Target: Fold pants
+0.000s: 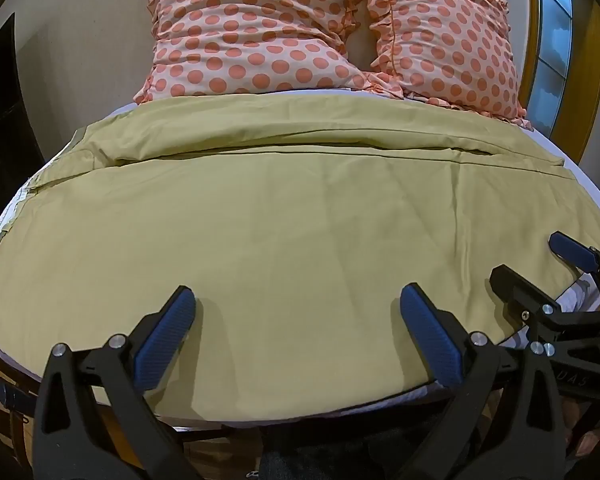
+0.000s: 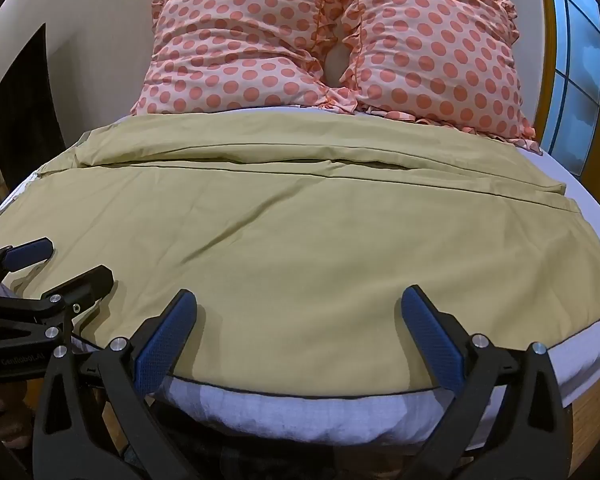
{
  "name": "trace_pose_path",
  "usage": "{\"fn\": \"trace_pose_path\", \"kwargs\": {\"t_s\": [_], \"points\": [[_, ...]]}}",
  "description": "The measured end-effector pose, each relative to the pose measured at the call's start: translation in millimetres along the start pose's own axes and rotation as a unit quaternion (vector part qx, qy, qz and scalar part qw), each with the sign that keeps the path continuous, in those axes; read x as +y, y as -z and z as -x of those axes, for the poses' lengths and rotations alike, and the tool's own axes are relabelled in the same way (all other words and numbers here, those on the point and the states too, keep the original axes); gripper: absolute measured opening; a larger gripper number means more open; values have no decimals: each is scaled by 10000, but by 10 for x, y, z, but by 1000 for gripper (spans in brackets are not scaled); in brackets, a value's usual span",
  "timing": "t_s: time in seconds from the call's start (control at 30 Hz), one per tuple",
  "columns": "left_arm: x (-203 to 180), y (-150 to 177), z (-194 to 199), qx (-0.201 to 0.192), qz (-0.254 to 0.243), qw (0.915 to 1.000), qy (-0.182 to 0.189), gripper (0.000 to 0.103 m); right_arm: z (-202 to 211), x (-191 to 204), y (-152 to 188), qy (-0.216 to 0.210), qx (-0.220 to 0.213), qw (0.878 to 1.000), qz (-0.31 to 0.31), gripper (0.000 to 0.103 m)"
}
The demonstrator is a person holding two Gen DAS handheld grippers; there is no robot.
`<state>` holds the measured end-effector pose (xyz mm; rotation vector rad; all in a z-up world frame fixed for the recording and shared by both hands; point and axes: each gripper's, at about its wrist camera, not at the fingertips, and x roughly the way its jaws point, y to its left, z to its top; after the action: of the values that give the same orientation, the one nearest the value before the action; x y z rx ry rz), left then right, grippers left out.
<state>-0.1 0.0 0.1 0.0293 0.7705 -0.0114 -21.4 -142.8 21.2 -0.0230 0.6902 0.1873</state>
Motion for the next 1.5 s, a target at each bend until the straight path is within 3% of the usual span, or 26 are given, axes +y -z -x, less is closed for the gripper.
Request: {"fn": "trace_pose_path", "kwargs": {"t_s": [1.5], "points": [[0,0,4,-40,0,10000,-2,101,22,3,17,-3,-76,10000,7,102]]}}
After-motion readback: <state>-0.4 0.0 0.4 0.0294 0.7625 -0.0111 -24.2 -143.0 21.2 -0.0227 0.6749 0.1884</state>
